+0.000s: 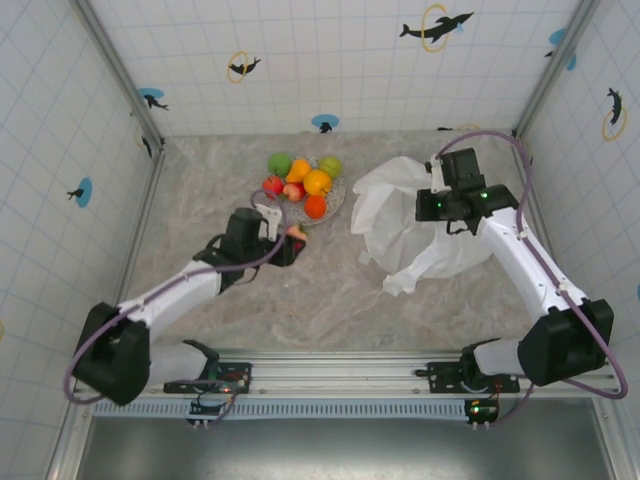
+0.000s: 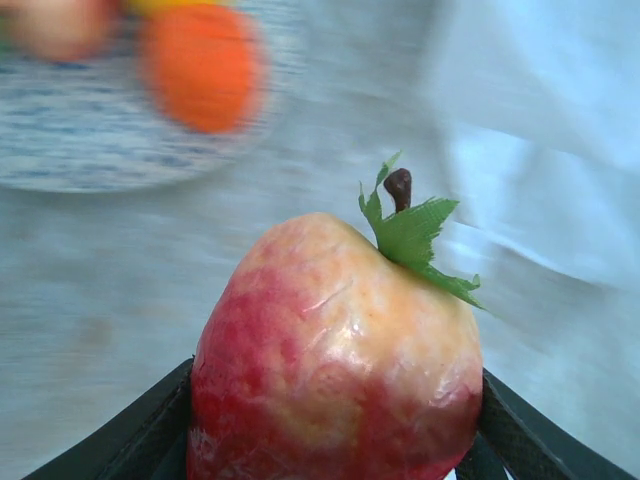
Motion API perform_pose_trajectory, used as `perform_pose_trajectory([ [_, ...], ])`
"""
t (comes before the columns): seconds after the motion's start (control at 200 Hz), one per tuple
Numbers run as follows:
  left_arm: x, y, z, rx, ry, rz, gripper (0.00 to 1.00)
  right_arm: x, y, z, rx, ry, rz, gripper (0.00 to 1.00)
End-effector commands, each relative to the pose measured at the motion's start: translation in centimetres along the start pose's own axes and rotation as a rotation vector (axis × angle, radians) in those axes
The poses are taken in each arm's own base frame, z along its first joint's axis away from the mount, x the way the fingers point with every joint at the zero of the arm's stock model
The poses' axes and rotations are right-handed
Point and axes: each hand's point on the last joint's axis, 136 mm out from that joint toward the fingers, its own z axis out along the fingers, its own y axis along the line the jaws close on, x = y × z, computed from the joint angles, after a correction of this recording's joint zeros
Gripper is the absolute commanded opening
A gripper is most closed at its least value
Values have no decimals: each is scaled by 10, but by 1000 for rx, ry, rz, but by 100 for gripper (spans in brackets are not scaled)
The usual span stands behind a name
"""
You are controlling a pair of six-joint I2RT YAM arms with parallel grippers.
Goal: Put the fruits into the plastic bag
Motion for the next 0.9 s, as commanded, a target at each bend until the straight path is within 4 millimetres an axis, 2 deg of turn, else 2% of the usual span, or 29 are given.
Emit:
perform_pose_trajectory([
  [0.0,-1,-67,-6,176,-63,102,46,-20,21,-20,-95,-11,32,0],
  [0.115,4,-105,0,229,-67,235,45,-24,27,-30,-120,2,58,0],
  [0.23,-4,-144,11,290,-54,347,45,-23,35,-39,-156,9,91,0],
  [0.33,-13,-164,21,308,-52,401,45,-16,42,-44,-181,22,100,0],
  [0.581,-32,-147,49,157,-65,456,45,-1,55,-52,-220,30,61,0],
  [0.726,-45,-153,64,156,-106,455,48,10,78,-50,-328,43,78,0],
  [0.776,-42,-152,73,158,-103,442,48,13,86,-49,-365,45,89,0],
  [0.796,-56,-159,74,165,-138,435,48,13,87,-49,-370,42,93,0],
  [0.896,-74,-153,89,106,-217,366,49,16,96,-53,-429,46,112,0],
])
